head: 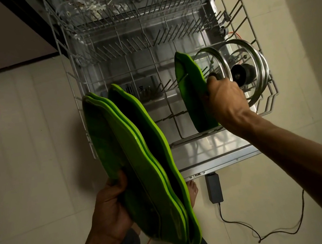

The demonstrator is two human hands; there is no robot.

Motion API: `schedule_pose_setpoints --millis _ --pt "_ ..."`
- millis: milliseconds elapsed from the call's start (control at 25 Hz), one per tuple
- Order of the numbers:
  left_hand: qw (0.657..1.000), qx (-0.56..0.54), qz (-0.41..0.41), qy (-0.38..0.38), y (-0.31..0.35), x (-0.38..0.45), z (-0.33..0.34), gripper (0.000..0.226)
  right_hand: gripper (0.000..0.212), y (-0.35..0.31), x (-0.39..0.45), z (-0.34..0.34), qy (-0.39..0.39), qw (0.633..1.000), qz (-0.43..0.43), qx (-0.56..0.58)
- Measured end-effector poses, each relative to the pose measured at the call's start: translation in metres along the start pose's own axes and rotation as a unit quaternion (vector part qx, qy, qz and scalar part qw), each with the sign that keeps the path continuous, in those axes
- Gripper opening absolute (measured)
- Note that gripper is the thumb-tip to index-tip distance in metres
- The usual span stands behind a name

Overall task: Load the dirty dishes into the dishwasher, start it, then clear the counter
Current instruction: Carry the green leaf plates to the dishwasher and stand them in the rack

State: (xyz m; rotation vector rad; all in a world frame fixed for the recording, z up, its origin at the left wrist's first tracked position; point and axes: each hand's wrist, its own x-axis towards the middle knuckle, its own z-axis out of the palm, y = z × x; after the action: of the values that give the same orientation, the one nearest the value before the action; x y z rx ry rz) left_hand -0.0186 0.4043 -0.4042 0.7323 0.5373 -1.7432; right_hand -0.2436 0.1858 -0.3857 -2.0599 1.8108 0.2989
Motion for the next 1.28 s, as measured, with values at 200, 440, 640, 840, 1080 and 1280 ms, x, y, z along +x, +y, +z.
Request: schedule_pose_setpoints --millis 200,440,640,840,1080,1280 --pt "0.998 0.029 0.029 0.045 -0.004 0.001 0.008 0.044 0.027 0.001 0.002 0.005 -0.014 1.0 0.021 0.016" --pt "0.997 0.055 0.038 -0.037 -0.007 0.005 0.023 0.053 0.035 -0.002 -0.025 -0.016 0.006 1.0 0.0 0.02" --pt "0.997 0.045 0.025 -0.053 -0.01 0.015 0.027 0.057 0.029 -0.048 -0.106 -0.052 -0.066 0.883 -0.04 0.463" --pt "0.989 0.118 0.06 0.066 -0.011 0.017 0.033 0.082 0.036 -0.072 -0.142 -0.051 -0.112 0.81 -0.069 0.571" --pt "0.989 0.116 0.054 0.077 -0.014 0.018 0.03 0.083 0.011 -0.078 -0.142 -0.043 -0.048 0.859 -0.062 0.506" --pt "0.99 0.107 0.05 0.08 -0.016 0.012 0.028 0.083 0.014 -0.079 -0.146 -0.051 -0.04 0.892 -0.026 0.45"
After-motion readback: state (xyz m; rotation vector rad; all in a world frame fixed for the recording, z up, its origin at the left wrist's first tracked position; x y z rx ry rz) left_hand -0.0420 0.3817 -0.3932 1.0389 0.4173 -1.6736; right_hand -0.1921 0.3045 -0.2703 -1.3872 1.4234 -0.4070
